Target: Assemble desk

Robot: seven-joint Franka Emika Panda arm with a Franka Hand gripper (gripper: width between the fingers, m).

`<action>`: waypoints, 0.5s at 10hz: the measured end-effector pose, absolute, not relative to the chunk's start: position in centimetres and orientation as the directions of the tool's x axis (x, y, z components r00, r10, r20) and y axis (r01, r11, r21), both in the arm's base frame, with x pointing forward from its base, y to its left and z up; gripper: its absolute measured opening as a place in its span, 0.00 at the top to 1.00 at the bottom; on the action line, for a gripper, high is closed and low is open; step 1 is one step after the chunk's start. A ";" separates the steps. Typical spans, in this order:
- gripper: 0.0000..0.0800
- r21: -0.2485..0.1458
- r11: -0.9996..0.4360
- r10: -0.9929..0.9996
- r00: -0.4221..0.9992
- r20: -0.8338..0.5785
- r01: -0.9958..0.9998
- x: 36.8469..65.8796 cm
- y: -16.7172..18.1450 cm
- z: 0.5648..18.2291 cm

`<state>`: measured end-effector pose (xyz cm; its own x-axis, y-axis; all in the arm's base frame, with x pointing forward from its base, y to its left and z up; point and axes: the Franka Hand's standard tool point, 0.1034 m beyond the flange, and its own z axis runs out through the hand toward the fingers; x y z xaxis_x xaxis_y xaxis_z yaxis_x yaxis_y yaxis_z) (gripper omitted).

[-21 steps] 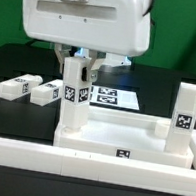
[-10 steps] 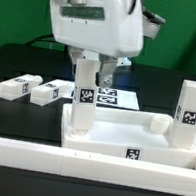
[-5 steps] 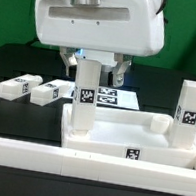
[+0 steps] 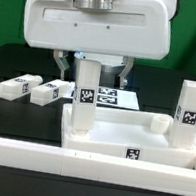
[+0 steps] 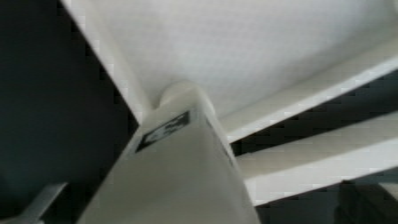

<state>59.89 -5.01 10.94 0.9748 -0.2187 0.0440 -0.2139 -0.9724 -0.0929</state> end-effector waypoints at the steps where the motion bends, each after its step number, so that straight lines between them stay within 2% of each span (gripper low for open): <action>1: 0.19 -0.079 -0.992 -0.104 0.993 0.056 -0.099 59.9 -5.2 10.9; 4: 0.19 -0.041 -0.984 0.168 0.982 0.088 0.172 59.6 -5.6 10.9; 5: 0.19 -0.040 -0.983 0.175 0.981 0.088 0.179 59.5 -5.9 10.9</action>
Offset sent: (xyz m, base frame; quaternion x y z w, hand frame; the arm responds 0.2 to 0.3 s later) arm -0.0127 -0.0066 0.0083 -0.0278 0.0140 -0.2867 0.9575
